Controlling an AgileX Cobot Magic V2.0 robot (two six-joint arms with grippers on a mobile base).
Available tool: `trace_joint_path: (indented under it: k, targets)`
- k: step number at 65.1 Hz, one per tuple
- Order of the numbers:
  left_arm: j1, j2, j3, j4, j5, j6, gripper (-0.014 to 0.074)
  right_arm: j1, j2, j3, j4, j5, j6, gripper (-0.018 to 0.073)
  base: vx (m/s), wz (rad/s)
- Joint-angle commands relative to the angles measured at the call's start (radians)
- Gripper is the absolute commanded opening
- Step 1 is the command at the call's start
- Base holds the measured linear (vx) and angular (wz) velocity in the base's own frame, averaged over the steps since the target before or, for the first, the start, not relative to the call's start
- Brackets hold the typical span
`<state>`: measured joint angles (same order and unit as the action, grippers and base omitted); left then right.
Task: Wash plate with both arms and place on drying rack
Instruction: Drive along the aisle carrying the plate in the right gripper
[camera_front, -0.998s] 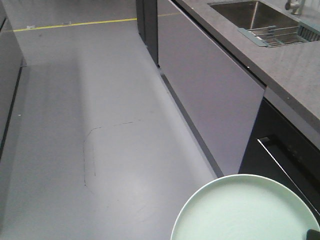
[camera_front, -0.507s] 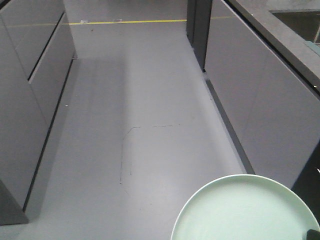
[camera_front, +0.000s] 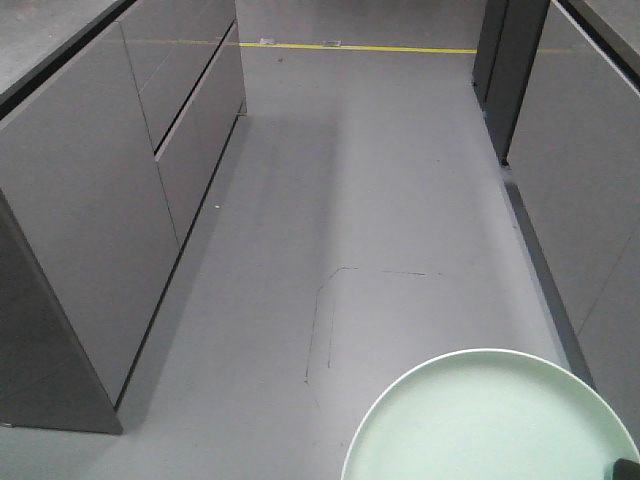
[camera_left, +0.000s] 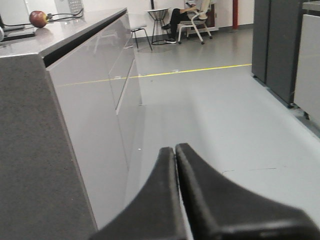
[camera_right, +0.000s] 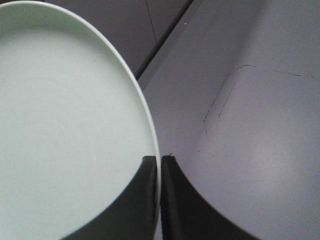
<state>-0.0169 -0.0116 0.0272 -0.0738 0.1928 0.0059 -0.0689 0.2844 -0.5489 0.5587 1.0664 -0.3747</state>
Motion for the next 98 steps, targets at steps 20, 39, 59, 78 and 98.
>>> trace_joint_path:
  k: [20, 39, 59, 78, 98]
  targets:
    - [0.0, -0.014, -0.026, -0.003, -0.071, -0.006, -0.0006, -0.005, 0.011, -0.023, 0.029, -0.058, 0.001, -0.0004, 0.17, 0.14]
    - [0.0, -0.014, -0.026, -0.003, -0.071, -0.006, -0.0006, -0.005, 0.011, -0.023, 0.029, -0.058, 0.001, -0.0004, 0.23, 0.09]
    - [0.0, -0.014, -0.026, -0.003, -0.071, -0.006, -0.0006, -0.005, 0.011, -0.023, 0.029, -0.058, 0.001, -0.0004, 0.27, 0.03]
    - [0.0, -0.014, -0.026, -0.003, -0.071, -0.006, -0.0006, -0.005, 0.011, -0.023, 0.029, -0.058, 0.001, -0.0004, 0.29, 0.0]
    - [0.0, -0.014, -0.026, -0.003, -0.071, -0.006, -0.0006, -0.005, 0.011, -0.023, 0.029, -0.058, 0.001, -0.0004, 0.28, -0.1]
